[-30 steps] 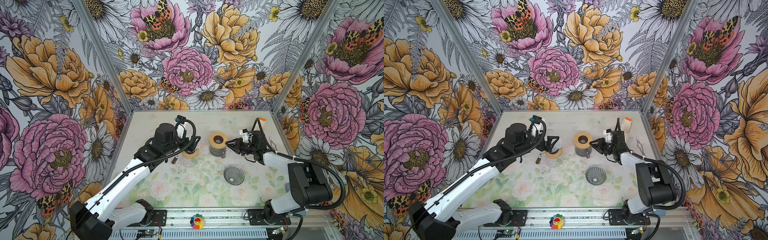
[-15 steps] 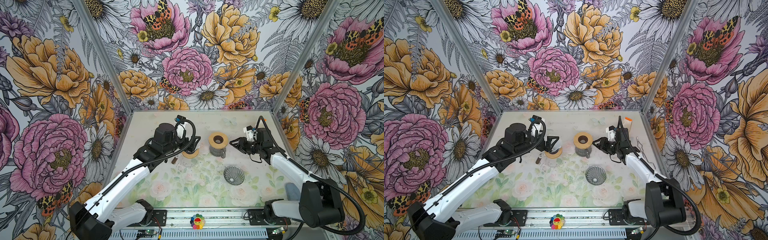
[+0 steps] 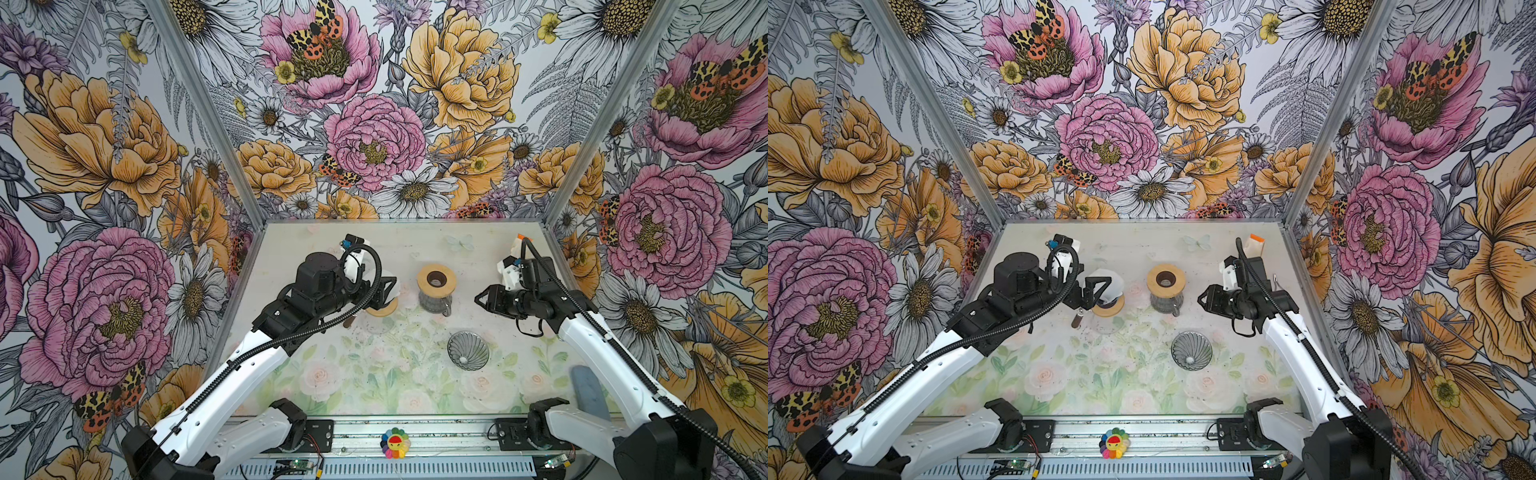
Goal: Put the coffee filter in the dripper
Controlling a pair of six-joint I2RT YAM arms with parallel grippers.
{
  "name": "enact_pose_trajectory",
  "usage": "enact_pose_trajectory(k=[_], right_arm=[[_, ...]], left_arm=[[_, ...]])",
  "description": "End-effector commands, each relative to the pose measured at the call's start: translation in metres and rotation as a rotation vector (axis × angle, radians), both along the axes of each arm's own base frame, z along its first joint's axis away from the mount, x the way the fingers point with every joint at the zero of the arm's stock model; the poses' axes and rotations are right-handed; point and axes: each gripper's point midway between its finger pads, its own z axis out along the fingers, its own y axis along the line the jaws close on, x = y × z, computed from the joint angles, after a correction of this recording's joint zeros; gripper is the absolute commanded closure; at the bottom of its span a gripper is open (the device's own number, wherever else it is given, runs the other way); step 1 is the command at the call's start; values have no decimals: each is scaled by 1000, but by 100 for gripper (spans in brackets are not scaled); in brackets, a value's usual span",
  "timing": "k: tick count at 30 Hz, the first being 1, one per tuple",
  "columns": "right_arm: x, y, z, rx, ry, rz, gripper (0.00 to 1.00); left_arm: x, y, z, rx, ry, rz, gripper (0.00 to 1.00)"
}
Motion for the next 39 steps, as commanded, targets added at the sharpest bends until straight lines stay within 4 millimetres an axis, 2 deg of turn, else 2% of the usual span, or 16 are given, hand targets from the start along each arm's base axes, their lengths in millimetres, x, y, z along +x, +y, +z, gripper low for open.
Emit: enact_pose_trajectory(k=[1, 9, 13, 19, 23, 30, 39], right_arm=[[-28, -21, -7, -139, 67, -15, 55], [-71, -29, -30, -189, 190, -11, 52], [-79, -23, -34, -211, 221, 2, 49], [-95, -26, -62, -278, 300, -38, 49], [-94, -24, -76, -283, 318, -41, 50], [-81, 2, -88, -146, 301, -21, 53], [-74, 5, -104, -154, 319, -25, 62]], left_arm=[[-13, 0, -9, 4, 16, -27, 1], [-24, 1, -30, 17, 59, -29, 1], [-27, -1, -40, 35, 72, -32, 1], [-28, -3, -47, 42, 87, -36, 1], [-24, -6, -47, 48, 90, -37, 1], [-22, -9, -48, 52, 98, -36, 1], [-18, -14, -51, 57, 108, -42, 1]])
